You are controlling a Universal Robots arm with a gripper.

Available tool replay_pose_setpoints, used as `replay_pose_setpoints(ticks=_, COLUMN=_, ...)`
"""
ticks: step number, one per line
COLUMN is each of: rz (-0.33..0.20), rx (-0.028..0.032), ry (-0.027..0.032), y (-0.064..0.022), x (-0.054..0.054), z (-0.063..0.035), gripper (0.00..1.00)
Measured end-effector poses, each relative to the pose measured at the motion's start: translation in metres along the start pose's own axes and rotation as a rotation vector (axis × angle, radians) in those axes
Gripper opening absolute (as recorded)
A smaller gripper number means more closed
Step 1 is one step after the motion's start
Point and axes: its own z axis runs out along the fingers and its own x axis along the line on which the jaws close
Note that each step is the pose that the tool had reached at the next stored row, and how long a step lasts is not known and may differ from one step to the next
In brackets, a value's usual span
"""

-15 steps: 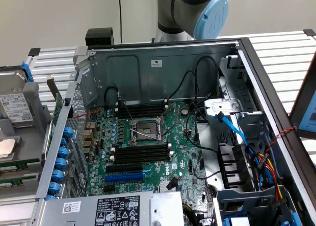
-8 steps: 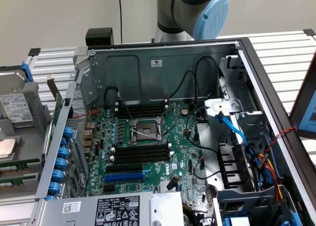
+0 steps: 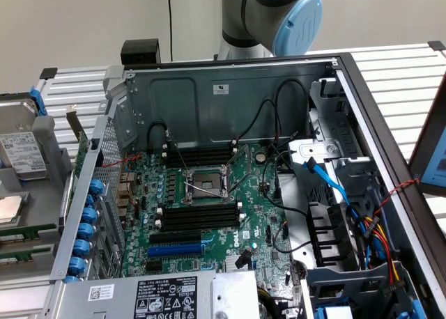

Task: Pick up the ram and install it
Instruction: 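Pick up the ram and move it above insertion slot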

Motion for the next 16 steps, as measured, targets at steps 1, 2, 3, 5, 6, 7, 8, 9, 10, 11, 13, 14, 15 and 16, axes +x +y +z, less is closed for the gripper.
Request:
replay_pose_setpoints(ticks=1, rz=0.000, rx=-0.0001, ry=0.0001, y=0.0000, x=0.000, z=0.0000, gripper=0.11)
replay_pose_setpoints(ticks=2, rz=0.000, rx=0.0000, ry=0.0001, y=0.0000, x=0.000, z=0.0000, gripper=0.18)
replay_pose_setpoints(ticks=3, rz=0.000, rx=-0.0001, ry=0.0000, y=0.0000, x=0.000, z=0.0000, gripper=0.18)
replay_pose_setpoints(ticks=5, rz=0.000, rx=0.0000, ry=0.0000, y=0.0000, x=0.000, z=0.0000, gripper=0.18)
replay_pose_setpoints(ticks=6, rz=0.000, rx=0.0006, ry=0.0000, y=-0.0001, x=0.000, z=0.0000, gripper=0.18)
replay_pose_setpoints(ticks=7, rz=0.000, rx=0.0027, ry=-0.0003, y=-0.0002, x=0.000, z=0.0010, gripper=0.18)
replay_pose_setpoints(ticks=8, rz=0.000, rx=0.0042, ry=-0.0004, y=-0.0003, x=0.000, z=0.0022, gripper=0.18)
replay_pose_setpoints(ticks=9, rz=0.000, rx=0.0052, ry=-0.0007, y=-0.0004, x=0.000, z=0.0038, gripper=0.18)
replay_pose_setpoints(ticks=10, rz=-0.001, rx=0.0059, ry=-0.0007, y=-0.0007, x=0.001, z=0.0055, gripper=0.18)
replay_pose_setpoints(ticks=11, rz=-0.001, rx=0.0061, ry=-0.0007, y=-0.0009, x=0.002, z=0.0072, gripper=0.18)
replay_pose_setpoints(ticks=13, rz=-0.002, rx=0.0060, ry=-0.0005, y=-0.0019, x=0.004, z=0.0108, gripper=0.18)
replay_pose_setpoints(ticks=14, rz=-0.003, rx=0.0061, ry=-0.0005, y=-0.0023, x=0.004, z=0.0124, gripper=0.18)
replay_pose_setpoints(ticks=15, rz=-0.003, rx=0.0060, ry=-0.0004, y=-0.0035, x=0.006, z=0.0143, gripper=0.18)
replay_pose_setpoints(ticks=16, rz=-0.004, rx=0.0059, ry=-0.0002, y=-0.0052, x=0.009, z=0.0159, gripper=0.18)
